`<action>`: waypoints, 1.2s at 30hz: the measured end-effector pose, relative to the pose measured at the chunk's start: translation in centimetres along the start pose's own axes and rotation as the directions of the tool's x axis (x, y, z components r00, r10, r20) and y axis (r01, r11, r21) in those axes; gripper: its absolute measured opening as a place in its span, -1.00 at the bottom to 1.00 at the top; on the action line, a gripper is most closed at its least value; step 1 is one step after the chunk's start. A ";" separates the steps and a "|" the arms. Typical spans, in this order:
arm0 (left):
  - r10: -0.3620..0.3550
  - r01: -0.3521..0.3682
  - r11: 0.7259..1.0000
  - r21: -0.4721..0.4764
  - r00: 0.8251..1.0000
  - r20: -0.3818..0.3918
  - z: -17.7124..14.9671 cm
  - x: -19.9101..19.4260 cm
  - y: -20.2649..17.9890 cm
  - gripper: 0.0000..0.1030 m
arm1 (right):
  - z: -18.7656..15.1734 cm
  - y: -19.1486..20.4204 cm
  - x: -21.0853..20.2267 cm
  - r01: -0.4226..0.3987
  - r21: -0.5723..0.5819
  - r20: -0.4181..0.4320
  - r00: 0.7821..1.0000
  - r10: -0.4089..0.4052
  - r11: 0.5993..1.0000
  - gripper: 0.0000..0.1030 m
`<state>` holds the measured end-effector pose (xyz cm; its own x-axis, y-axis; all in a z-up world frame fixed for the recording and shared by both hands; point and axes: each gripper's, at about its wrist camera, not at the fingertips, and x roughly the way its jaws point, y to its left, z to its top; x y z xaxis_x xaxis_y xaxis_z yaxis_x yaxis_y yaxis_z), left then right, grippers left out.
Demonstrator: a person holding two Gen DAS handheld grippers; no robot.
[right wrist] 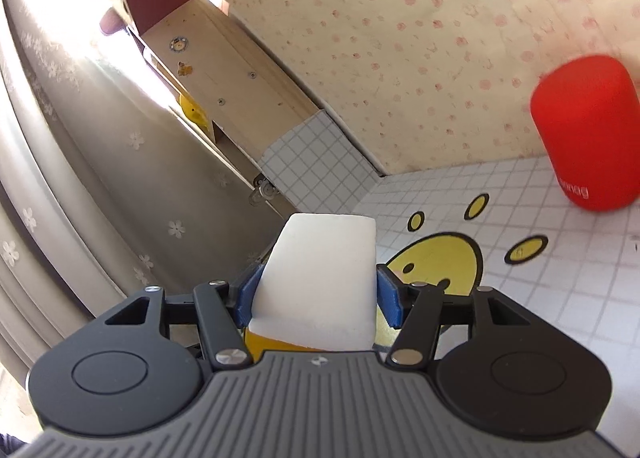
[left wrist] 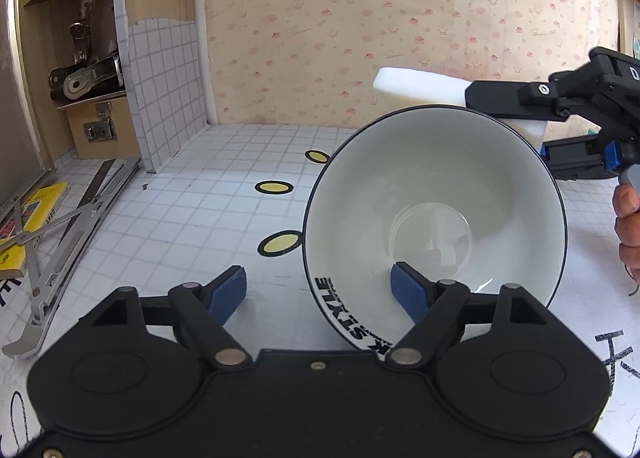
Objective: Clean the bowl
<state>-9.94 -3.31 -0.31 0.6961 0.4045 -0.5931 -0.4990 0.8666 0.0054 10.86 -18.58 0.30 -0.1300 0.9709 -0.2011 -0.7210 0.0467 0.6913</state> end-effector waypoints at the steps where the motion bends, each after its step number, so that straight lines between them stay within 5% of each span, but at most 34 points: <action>1: -0.003 0.003 1.000 -0.002 1.000 -0.001 0.0 0.0 0.1 0.58 | -0.1 0.0 -0.2 -0.004 0.001 0.002 1.000 0.004 1.000 0.18; 22: -0.012 0.012 1.000 0.028 1.000 0.008 0.3 0.1 -0.2 0.58 | -2.2 -0.7 -1.8 -0.027 0.054 0.093 0.995 0.022 0.998 0.20; 29: -0.007 0.006 0.999 0.036 1.000 0.008 0.3 0.1 -0.3 0.57 | -2.2 -1.9 -1.7 0.131 0.066 0.086 0.987 -0.137 0.989 0.20; 36: -0.010 0.010 0.999 0.046 1.000 0.007 0.3 0.1 -0.2 0.58 | -2.0 0.3 -0.8 0.262 -0.107 0.089 0.963 -0.253 0.959 0.20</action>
<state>-9.58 -3.36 -0.12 0.7051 0.3975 -0.5873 -0.4678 0.8831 0.0362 9.44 -19.79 -0.73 0.1178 0.9443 -0.3073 -0.7982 0.2742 0.5364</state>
